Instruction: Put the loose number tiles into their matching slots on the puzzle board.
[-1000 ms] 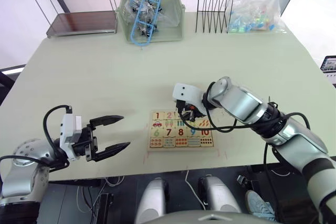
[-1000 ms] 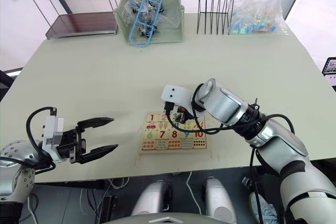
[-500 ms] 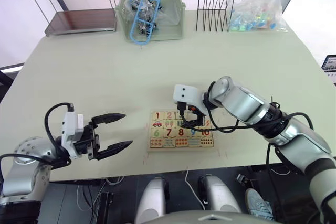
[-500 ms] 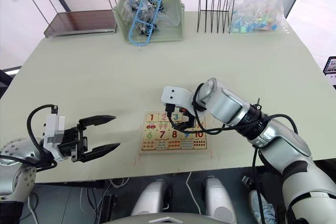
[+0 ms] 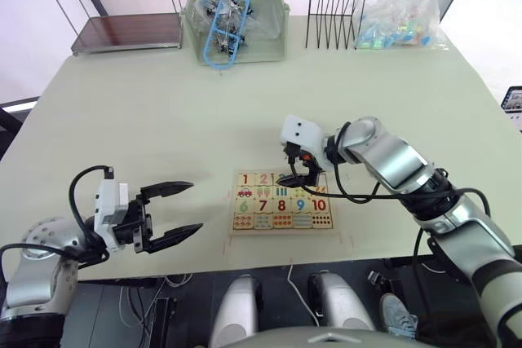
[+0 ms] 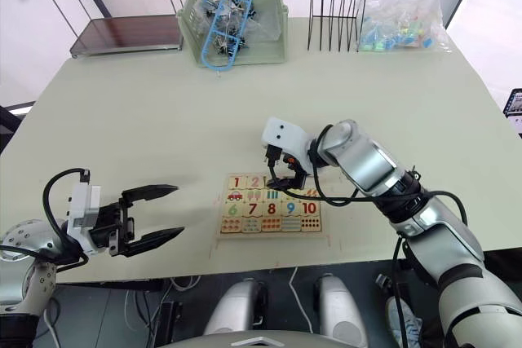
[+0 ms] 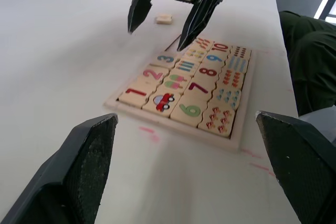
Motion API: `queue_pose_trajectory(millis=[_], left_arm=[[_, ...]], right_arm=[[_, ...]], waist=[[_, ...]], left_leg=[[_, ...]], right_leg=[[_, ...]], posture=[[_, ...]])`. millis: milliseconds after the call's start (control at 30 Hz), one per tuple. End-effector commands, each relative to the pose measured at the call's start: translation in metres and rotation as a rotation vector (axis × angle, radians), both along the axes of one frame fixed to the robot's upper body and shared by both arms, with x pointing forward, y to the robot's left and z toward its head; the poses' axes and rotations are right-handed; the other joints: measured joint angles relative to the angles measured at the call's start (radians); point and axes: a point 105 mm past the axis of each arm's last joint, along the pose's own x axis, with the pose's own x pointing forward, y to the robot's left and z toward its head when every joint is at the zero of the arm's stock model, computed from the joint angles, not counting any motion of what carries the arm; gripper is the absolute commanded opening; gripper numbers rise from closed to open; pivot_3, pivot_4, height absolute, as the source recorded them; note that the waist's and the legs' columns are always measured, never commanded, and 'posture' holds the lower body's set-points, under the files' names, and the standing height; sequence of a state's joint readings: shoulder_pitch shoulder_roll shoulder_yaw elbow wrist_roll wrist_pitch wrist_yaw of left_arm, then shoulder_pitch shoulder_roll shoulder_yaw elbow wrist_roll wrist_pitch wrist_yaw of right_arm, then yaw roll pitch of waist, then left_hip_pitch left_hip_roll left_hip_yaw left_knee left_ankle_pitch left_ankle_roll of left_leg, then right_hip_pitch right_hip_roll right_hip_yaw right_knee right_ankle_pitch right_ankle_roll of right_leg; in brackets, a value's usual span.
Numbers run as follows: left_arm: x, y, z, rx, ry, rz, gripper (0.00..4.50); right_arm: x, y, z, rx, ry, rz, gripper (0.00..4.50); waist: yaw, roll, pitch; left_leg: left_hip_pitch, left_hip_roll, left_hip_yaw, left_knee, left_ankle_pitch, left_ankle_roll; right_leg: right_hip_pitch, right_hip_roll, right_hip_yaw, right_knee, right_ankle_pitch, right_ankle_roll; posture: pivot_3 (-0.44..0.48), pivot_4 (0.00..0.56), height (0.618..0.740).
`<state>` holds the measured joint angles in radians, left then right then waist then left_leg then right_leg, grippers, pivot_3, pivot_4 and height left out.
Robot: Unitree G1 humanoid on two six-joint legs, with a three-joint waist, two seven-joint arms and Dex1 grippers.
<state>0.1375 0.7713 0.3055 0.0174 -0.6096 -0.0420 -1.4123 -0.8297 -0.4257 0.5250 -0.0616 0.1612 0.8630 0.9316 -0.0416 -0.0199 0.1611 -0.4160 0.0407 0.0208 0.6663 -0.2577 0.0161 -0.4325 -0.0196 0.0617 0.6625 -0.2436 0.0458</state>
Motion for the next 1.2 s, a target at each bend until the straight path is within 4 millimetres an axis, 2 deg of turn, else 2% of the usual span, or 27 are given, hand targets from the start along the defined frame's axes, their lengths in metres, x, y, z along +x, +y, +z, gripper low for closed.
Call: queue_pose_trajectory(millis=[33, 233, 267, 533, 800, 967, 1033, 1100, 1200], left_arm=[[-0.002, 0.004, 0.005, 0.01, -0.042, -0.004, 4.5], [-0.004, 0.007, 0.002, 0.01, -0.041, -0.005, 4.5], [-0.003, 0.007, 0.001, 0.01, -0.041, -0.005, 4.5], [-0.001, 0.008, 0.0, 0.008, -0.048, 0.001, 4.5], [-0.001, 0.01, -0.001, 0.008, -0.052, 0.007, 4.5], [-0.001, 0.008, -0.001, 0.01, -0.056, 0.003, 4.5], [0.0, 0.008, 0.0, 0.004, -0.059, 0.012, 4.5], [0.002, 0.008, 0.002, -0.005, -0.063, 0.033, 4.5], [0.004, 0.007, 0.004, -0.032, -0.058, 0.063, 4.5]], right_arm=[[-0.002, 0.005, 0.021, 0.129, -0.087, 0.058, 3.21], [-0.007, 0.005, 0.017, 0.228, -0.129, 0.118, 0.18], [-0.007, 0.004, 0.014, 0.236, -0.135, 0.122, 0.05], [-0.007, 0.0, -0.011, 0.249, -0.126, 0.122, 0.05], [-0.01, -0.012, -0.049, 0.181, -0.075, 0.099, 0.05], [-0.006, -0.009, -0.039, 0.259, -0.099, 0.071, 0.05], [-0.006, -0.008, -0.025, 0.329, -0.121, 0.068, 0.05], [-0.007, -0.01, -0.014, 0.374, -0.131, 0.067, 0.05], [-0.011, -0.017, -0.009, 0.387, -0.147, 0.062, 0.05]], waist=[[0.0, 0.0, 0.0], [0.0, 0.0, 0.0], [-0.001, 0.0, 0.0], [0.0, 0.0, 0.0], [0.0, -0.001, 0.0], [0.0, -0.001, -0.001], [0.0, -0.001, -0.001], [0.001, -0.001, -0.001], [0.003, -0.001, -0.001]], left_leg=[[0.0, 0.0, 0.0, 0.0, 0.0, 0.0], [0.0, 0.0, 0.001, 0.0, 0.0, 0.0], [0.0, 0.0, 0.001, 0.001, 0.0, 0.0], [0.0, 0.0, 0.001, 0.001, 0.0, 0.0], [0.001, 0.0, 0.001, 0.002, 0.0, 0.0], [0.001, 0.0, 0.001, 0.002, 0.0, 0.0], [0.002, 0.0, 0.001, 0.003, 0.0, 0.0], [0.001, 0.0, 0.001, 0.003, 0.0, 0.0], [0.001, 0.0, 0.001, 0.003, 0.0, 0.0]], right_leg=[[0.0, 0.0, 0.0, 0.0, 0.0, 0.0], [0.0, 0.0, 0.0, 0.0, 0.0, 0.0], [0.0, 0.0, 0.0, 0.0, 0.0, 0.0], [0.001, 0.001, 0.0, 0.001, 0.0, 0.0], [0.001, 0.001, 0.0, 0.001, 0.0, 0.0], [0.002, 0.001, 0.0, 0.002, 0.0, 0.0], [0.002, 0.001, 0.0, 0.002, 0.001, 0.0], [0.002, 0.001, 0.0, 0.002, 0.001, 0.0], [0.002, 0.001, -0.001, 0.002, 0.001, 0.0]], posture=[[0.0, 0.15, 0.74], [0.0, 0.15, 0.74], [0.0, 0.15, 0.74], [0.0, 0.15, 0.74], [0.0, 0.15, 0.74], [0.0, 0.15, 0.74], [0.0, 0.15, 0.74], [0.0, 0.15, 0.74], [0.0, 0.15, 0.74]])
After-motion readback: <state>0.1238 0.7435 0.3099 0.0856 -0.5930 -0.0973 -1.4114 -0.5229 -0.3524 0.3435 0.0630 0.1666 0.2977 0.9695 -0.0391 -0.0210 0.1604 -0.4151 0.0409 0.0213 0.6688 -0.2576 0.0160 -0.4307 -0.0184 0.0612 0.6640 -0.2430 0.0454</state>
